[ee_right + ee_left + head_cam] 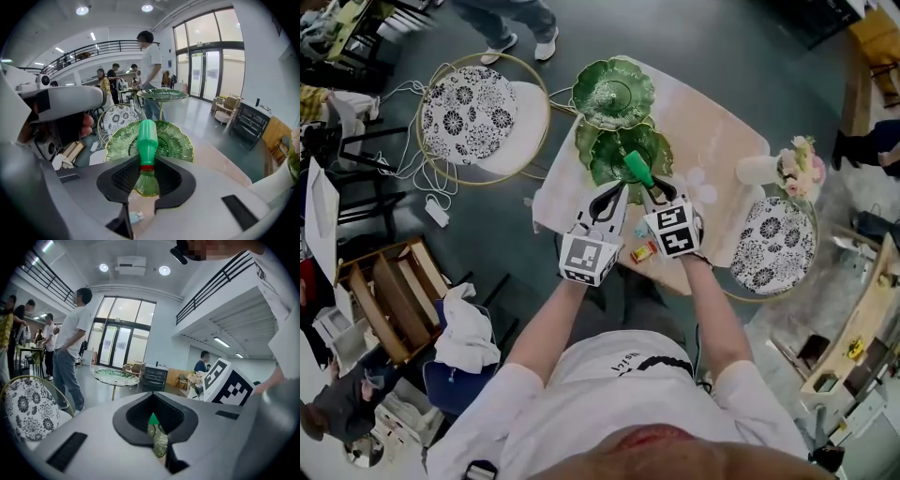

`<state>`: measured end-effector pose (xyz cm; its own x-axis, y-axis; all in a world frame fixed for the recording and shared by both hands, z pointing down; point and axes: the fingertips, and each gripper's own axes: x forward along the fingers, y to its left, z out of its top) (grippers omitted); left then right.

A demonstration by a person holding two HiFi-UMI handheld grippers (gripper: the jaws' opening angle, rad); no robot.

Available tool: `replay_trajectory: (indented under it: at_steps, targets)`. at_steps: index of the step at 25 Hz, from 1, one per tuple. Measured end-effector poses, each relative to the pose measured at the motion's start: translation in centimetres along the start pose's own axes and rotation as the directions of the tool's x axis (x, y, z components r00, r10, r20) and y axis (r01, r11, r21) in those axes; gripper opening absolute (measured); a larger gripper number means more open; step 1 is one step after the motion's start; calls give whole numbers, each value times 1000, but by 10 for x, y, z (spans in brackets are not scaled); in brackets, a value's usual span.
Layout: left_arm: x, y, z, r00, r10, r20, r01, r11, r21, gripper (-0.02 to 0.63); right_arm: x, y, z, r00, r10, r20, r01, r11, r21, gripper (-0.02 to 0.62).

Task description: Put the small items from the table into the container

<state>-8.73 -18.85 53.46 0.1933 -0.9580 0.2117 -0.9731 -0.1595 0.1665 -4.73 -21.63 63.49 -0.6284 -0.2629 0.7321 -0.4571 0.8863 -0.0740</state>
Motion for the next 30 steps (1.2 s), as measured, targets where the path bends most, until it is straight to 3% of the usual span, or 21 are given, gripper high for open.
replay_trajectory:
  at_steps: [17, 25, 30]
  targets:
    - [2, 14, -7, 998, 57, -15, -57, 998, -6, 8, 22, -1, 9, 995, 24, -94, -36, 990, -133, 112]
    - [2, 10, 1, 999, 53, -10, -53, 999, -5, 8, 3, -5, 21, 999, -7, -44, 2, 993, -115, 123]
    - [-5, 6, 12, 999, 40, 0, -40, 999, 5, 8, -20, 7, 35, 999, 3, 41, 0, 998, -58, 81]
